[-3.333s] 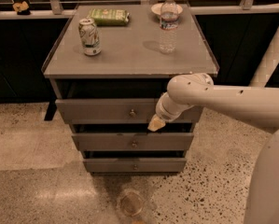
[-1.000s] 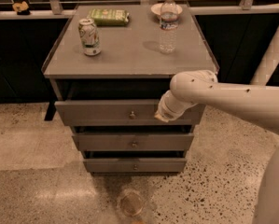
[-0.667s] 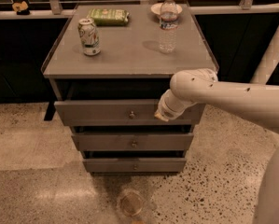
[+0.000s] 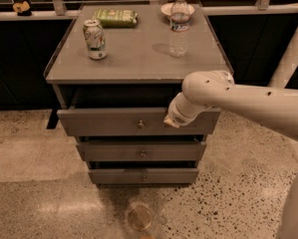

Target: Open top drawer

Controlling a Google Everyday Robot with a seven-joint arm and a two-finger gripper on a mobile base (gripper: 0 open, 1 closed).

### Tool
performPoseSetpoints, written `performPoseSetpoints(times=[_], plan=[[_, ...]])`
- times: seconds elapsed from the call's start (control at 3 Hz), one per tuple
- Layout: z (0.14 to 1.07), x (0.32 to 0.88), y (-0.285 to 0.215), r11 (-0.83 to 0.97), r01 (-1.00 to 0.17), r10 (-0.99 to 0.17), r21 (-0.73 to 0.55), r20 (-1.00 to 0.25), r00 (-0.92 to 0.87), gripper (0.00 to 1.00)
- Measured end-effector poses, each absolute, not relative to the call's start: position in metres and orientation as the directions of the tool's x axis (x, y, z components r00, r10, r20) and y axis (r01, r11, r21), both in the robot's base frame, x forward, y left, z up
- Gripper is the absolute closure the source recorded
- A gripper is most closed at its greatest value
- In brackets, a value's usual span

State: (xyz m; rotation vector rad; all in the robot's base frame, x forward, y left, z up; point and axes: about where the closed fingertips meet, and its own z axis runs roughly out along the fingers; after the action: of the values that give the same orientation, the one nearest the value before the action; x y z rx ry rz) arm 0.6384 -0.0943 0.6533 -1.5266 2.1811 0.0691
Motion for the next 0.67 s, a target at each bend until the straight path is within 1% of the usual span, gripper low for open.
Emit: performPoseSetpoints(times=[0.67], plan=[[0.6512, 0.6383, -0.1048, 0.399, -0.892, -0.873, -0.213, -0.384, -0.299, 1.00]])
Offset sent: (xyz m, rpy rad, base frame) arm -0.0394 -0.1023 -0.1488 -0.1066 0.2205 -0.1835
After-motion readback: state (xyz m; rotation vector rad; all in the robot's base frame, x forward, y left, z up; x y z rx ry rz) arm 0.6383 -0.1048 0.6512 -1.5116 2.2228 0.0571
